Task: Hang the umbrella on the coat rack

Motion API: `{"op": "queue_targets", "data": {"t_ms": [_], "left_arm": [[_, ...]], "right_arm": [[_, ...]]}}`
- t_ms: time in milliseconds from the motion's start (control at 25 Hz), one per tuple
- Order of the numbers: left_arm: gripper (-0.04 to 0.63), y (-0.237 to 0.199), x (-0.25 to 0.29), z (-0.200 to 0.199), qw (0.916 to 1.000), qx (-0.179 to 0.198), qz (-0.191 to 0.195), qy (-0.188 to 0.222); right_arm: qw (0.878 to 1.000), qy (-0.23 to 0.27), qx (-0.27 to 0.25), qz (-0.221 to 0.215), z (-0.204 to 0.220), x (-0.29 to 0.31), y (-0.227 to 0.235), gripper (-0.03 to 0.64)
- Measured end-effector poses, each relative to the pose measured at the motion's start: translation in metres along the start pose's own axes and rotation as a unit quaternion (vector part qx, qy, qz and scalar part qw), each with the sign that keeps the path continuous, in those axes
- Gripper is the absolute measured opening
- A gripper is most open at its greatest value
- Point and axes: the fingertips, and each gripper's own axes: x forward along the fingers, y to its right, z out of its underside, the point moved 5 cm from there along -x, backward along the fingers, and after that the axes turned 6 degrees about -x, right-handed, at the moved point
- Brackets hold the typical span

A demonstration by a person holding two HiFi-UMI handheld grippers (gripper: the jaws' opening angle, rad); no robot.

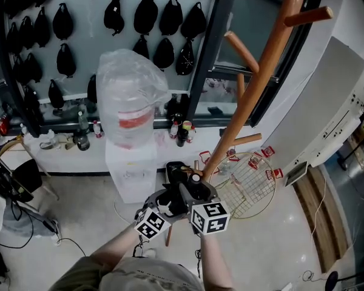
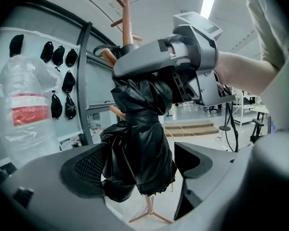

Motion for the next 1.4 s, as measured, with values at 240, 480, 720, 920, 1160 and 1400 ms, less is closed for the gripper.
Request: {"op": "queue_targets", "data": {"t_ms": [240,480,720,920,1160,1400], "left_arm": [[0.436,0.001,0.004,-0.003,1.0000,0.000,-0.004,0.002],[0.436,0.006,0.003,-0.001,0.9999,-0.005,-0.012,-0.001],[0.436,0.007,-0.002,-0.003,0.9996,-0.013,-0.023,0.008],[0.436,0.014,-0.017,-0.014,0.9988,-0.019,-0.035,0.027],[0.436,0.026,-0.026,-0.014,0.9979,-0.023,-0.051,0.032],[0.436,0.035,-0.034,-0.010,0.9957,-0.036,-0.076,0.039]], "right_arm": [[1.000,-0.010,-0.005,0.004,0.008,-0.004,0.006,0.195],[1.000,-0.016,-0.011,0.005,0.013,-0.006,0.009,0.195],[1.000,-0.013,-0.002,0.001,0.020,-0.010,0.012,0.195],[1.000,-0.008,0.008,-0.001,0.026,-0.013,0.016,0.195],[1.000,-0.007,0.013,-0.007,0.040,-0.016,0.021,0.195],[1.000,0.003,0.013,-0.017,0.058,-0.021,0.022,0.195]]}}
